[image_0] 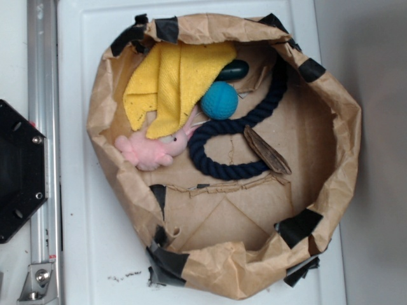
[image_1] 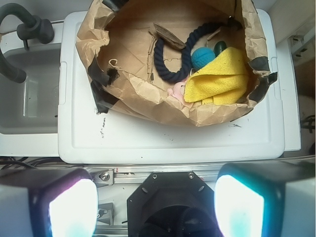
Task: Grab the wood chip.
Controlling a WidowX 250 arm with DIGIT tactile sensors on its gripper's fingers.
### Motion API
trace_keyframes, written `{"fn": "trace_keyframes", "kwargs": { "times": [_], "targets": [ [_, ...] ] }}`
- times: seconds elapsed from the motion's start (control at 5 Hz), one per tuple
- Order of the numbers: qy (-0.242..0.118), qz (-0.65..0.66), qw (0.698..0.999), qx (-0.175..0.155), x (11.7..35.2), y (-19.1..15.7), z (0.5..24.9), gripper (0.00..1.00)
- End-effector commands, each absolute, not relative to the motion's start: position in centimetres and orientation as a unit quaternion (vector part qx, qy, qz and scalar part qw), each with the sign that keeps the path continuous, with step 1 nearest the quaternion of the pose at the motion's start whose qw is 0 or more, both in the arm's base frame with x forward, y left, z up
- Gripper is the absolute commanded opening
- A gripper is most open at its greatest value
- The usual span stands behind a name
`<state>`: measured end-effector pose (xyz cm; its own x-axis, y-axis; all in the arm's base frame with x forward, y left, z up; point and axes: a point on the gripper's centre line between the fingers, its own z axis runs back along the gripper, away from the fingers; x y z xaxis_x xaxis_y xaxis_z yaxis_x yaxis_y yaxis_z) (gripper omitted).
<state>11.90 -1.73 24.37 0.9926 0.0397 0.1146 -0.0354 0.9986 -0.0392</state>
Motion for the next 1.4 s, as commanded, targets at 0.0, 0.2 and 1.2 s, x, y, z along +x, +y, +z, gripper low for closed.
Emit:
{"fn": "trace_keyframes", "kwargs": {
  "times": [0.0, 0.2, 1.2],
  "targets": [
    [-0.058, 0.019, 0.998, -0.019, 11.9, -1.7, 24.4, 1.0],
    [-0.058, 0.041, 0.997, 0.03, 16.8, 0.7, 20.4, 1.0],
    [-0.142, -0.11, 0.982, 0.059, 30.4, 2.2, 9.4, 1.0]
  ]
}}
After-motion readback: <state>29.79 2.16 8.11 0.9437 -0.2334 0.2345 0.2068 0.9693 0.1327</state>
